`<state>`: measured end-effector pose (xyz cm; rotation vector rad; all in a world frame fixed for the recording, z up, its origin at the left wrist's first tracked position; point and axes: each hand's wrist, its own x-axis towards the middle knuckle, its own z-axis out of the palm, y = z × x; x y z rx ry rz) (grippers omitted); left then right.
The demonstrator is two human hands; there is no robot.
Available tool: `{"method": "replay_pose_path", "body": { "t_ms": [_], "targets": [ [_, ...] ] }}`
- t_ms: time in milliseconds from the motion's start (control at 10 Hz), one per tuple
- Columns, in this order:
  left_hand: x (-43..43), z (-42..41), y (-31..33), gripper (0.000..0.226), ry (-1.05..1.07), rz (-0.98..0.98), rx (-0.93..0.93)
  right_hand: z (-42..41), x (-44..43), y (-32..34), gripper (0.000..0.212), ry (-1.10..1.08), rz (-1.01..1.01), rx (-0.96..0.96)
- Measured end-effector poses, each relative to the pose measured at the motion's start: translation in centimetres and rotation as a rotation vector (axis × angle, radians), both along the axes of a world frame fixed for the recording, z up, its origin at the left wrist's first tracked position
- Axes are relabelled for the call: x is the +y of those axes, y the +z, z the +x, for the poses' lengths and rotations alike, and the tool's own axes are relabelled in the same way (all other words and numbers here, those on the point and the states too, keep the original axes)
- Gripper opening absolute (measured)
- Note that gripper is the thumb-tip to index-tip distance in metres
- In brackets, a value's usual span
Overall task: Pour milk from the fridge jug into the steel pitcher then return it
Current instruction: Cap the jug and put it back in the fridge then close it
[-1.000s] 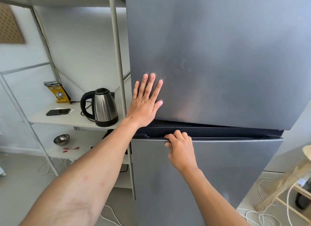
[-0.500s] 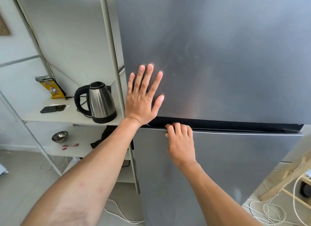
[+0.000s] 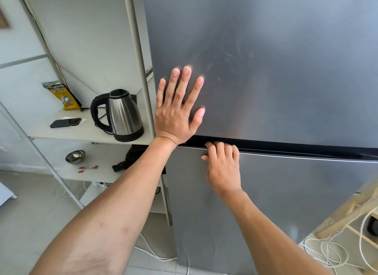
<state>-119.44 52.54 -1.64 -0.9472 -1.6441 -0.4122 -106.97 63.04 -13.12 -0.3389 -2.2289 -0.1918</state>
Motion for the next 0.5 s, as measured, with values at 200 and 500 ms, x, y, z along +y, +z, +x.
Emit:
{"method": "replay_pose_path", "body": {
  "t_ms": [200,500],
  "targets": [
    [-0.3,1.3,0.2,0.06,0.038,-0.01,-0.084,0.5,-0.5,1.1,0.023,-0.006,-0.073,-0.061],
    [-2.8,6.0,0.8,0.066,0.001,-0.165,-0.378,3.8,-0.8,5.1,0.045,0.151,-0.347,-0.397]
  ]
}}
